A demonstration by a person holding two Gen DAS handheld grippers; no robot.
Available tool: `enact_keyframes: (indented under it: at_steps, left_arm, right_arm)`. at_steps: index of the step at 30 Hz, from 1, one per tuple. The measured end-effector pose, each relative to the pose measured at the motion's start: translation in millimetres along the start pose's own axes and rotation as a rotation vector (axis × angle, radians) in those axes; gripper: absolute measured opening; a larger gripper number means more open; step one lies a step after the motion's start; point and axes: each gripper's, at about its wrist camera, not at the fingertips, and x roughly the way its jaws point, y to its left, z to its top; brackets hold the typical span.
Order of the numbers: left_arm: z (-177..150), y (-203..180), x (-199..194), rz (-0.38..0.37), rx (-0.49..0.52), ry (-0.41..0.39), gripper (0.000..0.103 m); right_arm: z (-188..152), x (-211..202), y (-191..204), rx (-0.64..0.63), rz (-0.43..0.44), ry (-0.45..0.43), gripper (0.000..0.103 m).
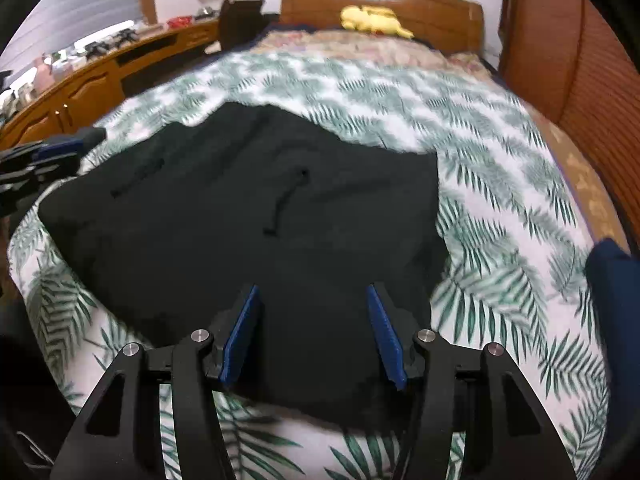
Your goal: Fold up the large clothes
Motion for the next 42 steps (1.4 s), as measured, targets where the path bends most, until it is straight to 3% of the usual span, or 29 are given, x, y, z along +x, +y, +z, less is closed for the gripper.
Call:
enact_keyframes:
  at_steps: [6, 12, 17, 25, 34, 42]
  left_arm:
    - [-4, -6, -9, -0.004, -0.037, -0.002, 0.030]
    - [-11, -3, -20, 0.014, -0.061, -0.008, 0.030]
    - [-33, 15, -24, 0.075, -0.084, 0.036, 0.030]
    - [-73, 52, -23, 0.163, -0.143, 0.132, 0.030]
    - [-90, 64, -15, 0.197, -0.168, 0.182, 0.031]
    - [-98, 67, -14, 0.198, -0.194, 0.178, 0.031]
  right_arm:
    - [-23, 16, -2, 0.016, 0.003, 0.017, 0.055]
    - [-23, -2, -5, 0.016, -0.014, -0.010, 0.055]
    - [-30, -16, -17, 0.029, -0.041, -0.024, 0.055]
    - [-48, 5, -26, 0.062, -0.033, 0.050, 0.061]
    - [-49, 5, -25, 0.048, -0.048, 0.034, 0.065]
    - [-52, 1, -27, 0.054, -0.039, 0.021, 0.065]
